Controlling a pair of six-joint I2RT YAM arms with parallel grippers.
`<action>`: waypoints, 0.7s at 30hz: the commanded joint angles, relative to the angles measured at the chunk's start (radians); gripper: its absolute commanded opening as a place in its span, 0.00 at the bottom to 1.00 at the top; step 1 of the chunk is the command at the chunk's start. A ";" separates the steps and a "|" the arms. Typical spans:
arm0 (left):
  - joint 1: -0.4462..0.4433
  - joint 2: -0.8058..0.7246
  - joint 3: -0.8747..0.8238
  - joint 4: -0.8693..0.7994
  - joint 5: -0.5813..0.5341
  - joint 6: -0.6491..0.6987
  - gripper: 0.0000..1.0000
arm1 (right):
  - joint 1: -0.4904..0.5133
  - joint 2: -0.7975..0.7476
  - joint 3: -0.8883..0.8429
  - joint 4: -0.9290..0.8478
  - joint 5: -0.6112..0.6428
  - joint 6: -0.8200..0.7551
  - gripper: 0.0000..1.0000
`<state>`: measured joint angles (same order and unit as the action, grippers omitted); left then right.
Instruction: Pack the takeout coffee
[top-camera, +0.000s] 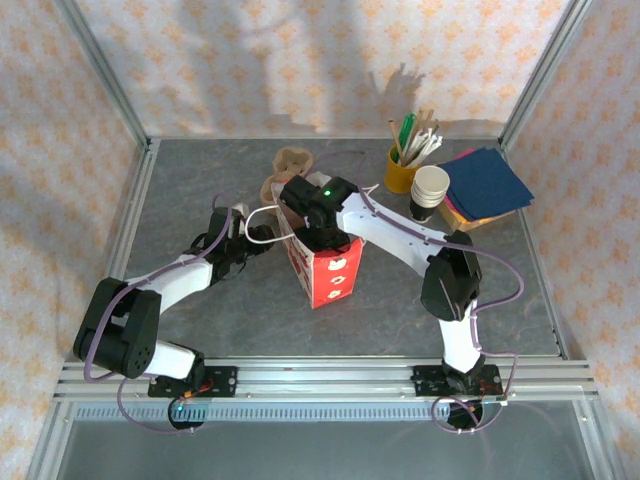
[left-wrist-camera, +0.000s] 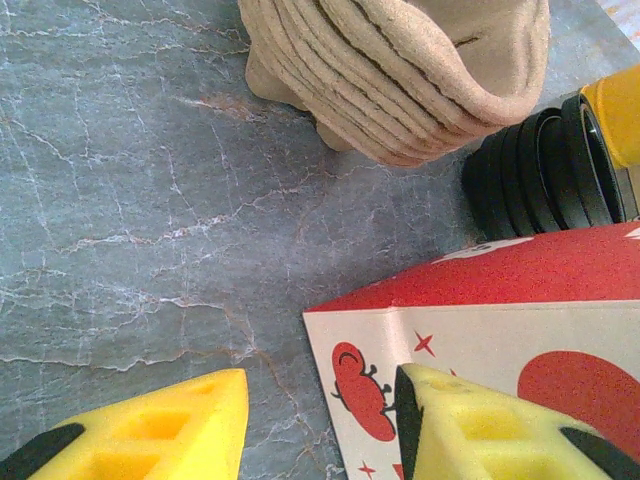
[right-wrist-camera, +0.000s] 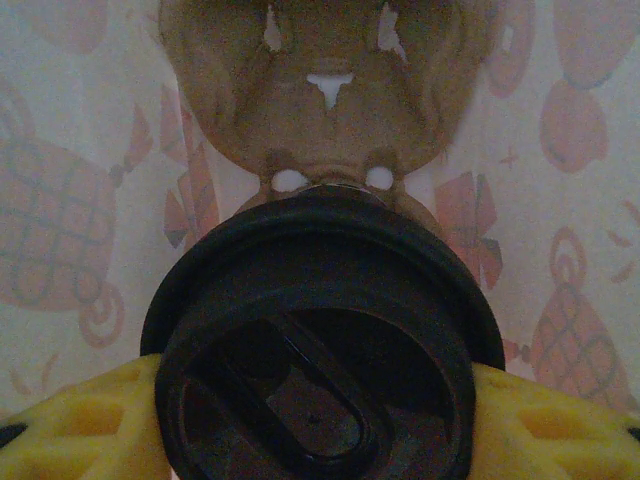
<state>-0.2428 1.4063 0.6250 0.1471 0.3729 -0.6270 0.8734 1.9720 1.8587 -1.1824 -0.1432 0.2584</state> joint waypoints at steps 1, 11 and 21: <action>-0.010 -0.026 -0.012 0.019 -0.027 0.013 0.45 | -0.001 -0.024 0.022 -0.085 -0.011 0.014 0.39; -0.010 -0.017 -0.013 0.023 -0.030 0.014 0.45 | 0.002 -0.039 0.064 -0.116 -0.006 0.019 0.38; -0.010 -0.010 -0.013 0.035 -0.026 0.014 0.45 | 0.011 -0.058 0.099 -0.126 -0.009 0.033 0.39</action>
<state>-0.2428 1.4063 0.6250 0.1474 0.3584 -0.6270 0.8772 1.9625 1.9301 -1.2697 -0.1555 0.2764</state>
